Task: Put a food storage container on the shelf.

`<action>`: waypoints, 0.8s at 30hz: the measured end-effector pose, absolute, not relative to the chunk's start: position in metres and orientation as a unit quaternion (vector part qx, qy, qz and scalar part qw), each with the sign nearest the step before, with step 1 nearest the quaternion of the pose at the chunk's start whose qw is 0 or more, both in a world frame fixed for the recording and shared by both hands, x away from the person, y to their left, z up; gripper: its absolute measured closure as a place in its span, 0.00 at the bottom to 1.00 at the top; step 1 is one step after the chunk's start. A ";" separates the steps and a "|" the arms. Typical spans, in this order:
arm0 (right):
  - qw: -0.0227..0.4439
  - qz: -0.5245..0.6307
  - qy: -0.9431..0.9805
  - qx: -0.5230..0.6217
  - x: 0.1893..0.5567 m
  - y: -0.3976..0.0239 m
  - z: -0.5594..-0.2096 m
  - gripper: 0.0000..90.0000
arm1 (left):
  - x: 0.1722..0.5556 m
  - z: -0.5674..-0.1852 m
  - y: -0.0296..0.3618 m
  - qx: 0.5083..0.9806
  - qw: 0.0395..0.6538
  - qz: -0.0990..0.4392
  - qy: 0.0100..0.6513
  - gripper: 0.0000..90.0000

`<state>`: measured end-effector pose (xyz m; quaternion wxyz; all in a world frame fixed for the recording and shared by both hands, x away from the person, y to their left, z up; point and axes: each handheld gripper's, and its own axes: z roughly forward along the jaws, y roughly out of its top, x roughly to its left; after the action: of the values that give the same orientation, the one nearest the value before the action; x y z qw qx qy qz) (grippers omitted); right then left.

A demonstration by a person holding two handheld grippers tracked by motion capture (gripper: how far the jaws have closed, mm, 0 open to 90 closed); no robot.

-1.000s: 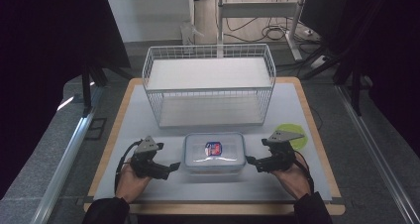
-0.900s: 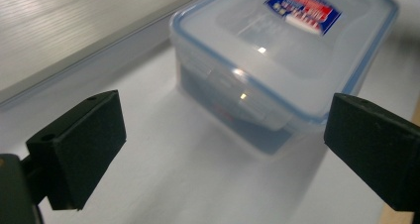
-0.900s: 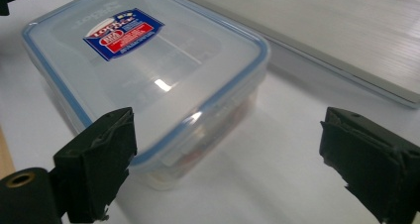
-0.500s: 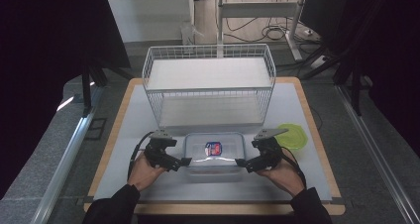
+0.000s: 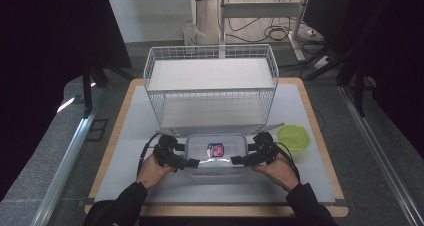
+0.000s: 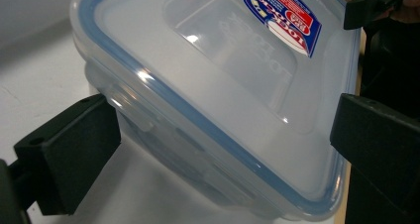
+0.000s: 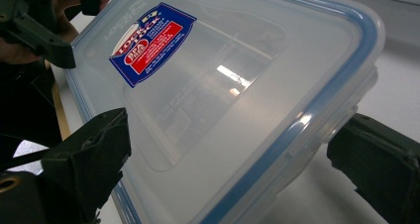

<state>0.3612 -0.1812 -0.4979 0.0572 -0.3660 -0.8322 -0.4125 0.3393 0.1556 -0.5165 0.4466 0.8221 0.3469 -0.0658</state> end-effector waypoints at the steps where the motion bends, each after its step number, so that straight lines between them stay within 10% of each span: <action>1: 0.056 -0.410 -0.833 -0.368 0.360 -0.181 -0.497 0.05 | 0.337 -0.515 0.155 0.825 0.444 -0.060 0.346 0.00; 10: 0.036 -0.402 -0.836 -0.371 0.341 -0.186 -0.485 0.22 | 0.311 -0.505 0.149 0.840 0.425 -0.006 0.337 0.05; 24: 0.044 -0.441 -0.810 -0.384 0.322 -0.206 -0.480 0.48 | 0.295 -0.506 0.173 0.789 0.486 -0.038 0.373 0.44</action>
<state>0.3216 -0.2061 -0.4805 0.0440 -0.3839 -0.8103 -0.4406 0.2955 0.1731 -0.5063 0.4858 0.7894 0.3733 -0.0381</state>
